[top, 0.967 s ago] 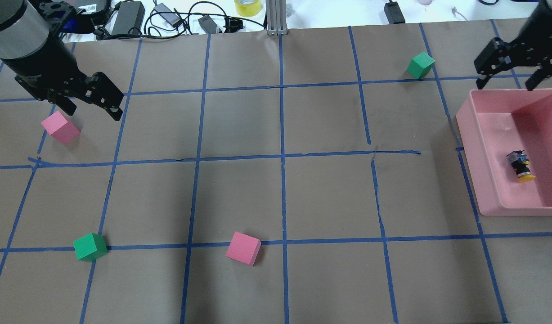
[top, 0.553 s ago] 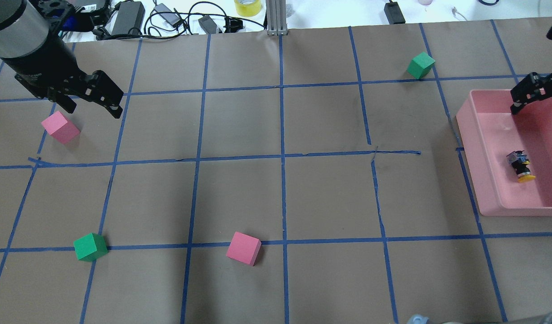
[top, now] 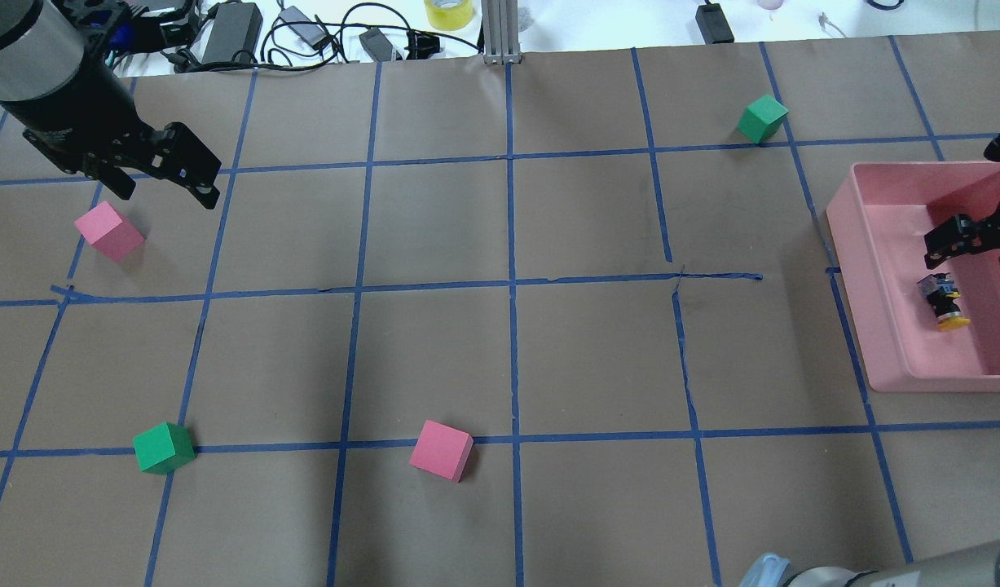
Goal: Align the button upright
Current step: 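Lower the right gripper into the tray and grasp the yellow-capped button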
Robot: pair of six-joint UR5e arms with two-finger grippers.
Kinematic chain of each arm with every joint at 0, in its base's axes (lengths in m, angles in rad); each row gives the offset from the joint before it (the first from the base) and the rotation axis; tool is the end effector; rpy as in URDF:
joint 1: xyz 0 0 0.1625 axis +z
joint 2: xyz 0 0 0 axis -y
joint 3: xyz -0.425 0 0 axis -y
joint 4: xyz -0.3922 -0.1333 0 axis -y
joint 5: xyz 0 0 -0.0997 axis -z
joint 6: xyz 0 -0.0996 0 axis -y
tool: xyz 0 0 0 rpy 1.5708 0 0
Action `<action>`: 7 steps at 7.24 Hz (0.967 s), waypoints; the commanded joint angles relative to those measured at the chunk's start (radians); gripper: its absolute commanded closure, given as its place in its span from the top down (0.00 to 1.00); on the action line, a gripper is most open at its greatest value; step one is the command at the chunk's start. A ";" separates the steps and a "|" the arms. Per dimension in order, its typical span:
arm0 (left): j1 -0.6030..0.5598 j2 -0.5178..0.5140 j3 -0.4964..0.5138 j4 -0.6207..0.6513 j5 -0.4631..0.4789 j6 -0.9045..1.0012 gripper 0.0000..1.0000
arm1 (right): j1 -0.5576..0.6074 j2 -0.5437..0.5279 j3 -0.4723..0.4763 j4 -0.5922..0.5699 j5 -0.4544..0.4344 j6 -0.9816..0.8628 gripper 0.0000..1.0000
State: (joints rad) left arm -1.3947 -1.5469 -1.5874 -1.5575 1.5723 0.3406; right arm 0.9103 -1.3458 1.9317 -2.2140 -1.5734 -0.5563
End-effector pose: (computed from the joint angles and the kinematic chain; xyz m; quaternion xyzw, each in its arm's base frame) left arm -0.0463 -0.4996 0.4927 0.0821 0.9966 -0.0098 0.0034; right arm -0.2182 -0.4977 0.2662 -0.0521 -0.9982 0.0228 0.0174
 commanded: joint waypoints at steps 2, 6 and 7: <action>0.000 0.001 0.006 0.001 0.000 0.002 1.00 | -0.001 0.013 -0.002 -0.010 0.001 -0.002 1.00; 0.000 -0.001 -0.003 0.001 0.002 0.002 1.00 | -0.001 0.066 0.016 -0.105 0.003 -0.081 1.00; 0.000 -0.001 -0.003 0.001 0.006 0.002 1.00 | -0.001 0.074 0.019 -0.113 0.006 -0.149 1.00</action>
State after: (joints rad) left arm -1.3944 -1.5471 -1.5900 -1.5570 1.5753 0.3421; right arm 0.9097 -1.2813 1.9447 -2.3188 -1.5702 -0.6283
